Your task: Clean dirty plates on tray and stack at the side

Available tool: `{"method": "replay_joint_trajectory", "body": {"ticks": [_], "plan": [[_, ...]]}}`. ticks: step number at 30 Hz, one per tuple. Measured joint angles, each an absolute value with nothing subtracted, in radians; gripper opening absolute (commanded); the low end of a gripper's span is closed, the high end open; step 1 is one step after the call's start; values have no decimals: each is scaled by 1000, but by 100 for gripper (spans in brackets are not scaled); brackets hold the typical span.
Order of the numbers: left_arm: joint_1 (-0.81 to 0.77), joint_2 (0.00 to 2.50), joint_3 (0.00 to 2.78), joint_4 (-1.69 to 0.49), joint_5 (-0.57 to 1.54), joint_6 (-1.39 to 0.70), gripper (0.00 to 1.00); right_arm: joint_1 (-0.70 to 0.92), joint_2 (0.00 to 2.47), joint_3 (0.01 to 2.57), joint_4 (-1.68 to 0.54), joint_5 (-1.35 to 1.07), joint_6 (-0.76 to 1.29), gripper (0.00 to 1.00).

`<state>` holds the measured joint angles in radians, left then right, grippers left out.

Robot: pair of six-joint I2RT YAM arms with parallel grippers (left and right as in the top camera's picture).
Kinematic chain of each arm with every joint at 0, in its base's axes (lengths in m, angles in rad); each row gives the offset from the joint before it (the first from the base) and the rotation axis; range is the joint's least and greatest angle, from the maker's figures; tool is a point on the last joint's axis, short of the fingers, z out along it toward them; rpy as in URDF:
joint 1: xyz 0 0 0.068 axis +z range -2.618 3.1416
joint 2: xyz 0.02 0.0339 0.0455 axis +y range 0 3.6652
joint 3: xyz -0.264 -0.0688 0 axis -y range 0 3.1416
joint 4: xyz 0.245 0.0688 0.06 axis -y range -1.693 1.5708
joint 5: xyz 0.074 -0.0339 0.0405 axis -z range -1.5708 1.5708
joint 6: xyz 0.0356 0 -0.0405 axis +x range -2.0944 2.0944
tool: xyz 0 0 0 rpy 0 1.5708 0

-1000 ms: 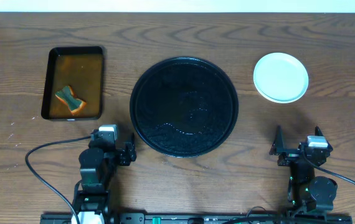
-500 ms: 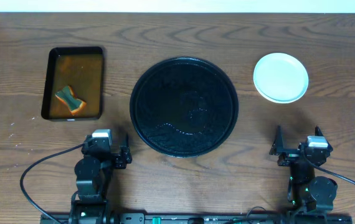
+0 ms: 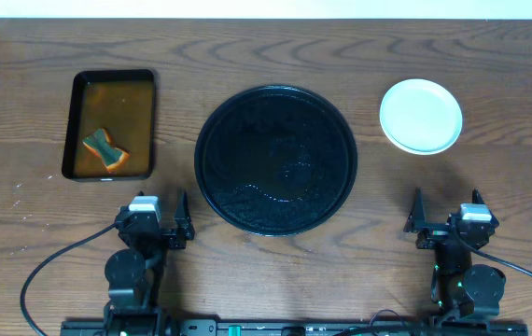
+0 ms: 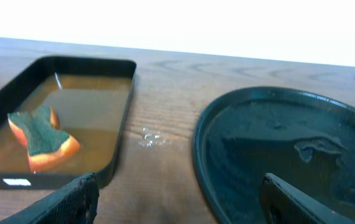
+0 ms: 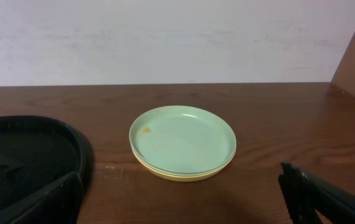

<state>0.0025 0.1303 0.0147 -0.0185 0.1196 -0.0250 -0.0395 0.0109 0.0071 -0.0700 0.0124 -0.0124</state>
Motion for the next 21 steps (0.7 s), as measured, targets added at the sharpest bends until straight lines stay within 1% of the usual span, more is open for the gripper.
{"method": "replay_joint_trajectory", "body": {"ticks": [11,21], "plan": [[2,15,15,-20,115,0,82,-39,11,7,-70,12,-12,99],[2,11,15,-21,112,35,82,-39,11,7,-70,12,-12,99]]}}
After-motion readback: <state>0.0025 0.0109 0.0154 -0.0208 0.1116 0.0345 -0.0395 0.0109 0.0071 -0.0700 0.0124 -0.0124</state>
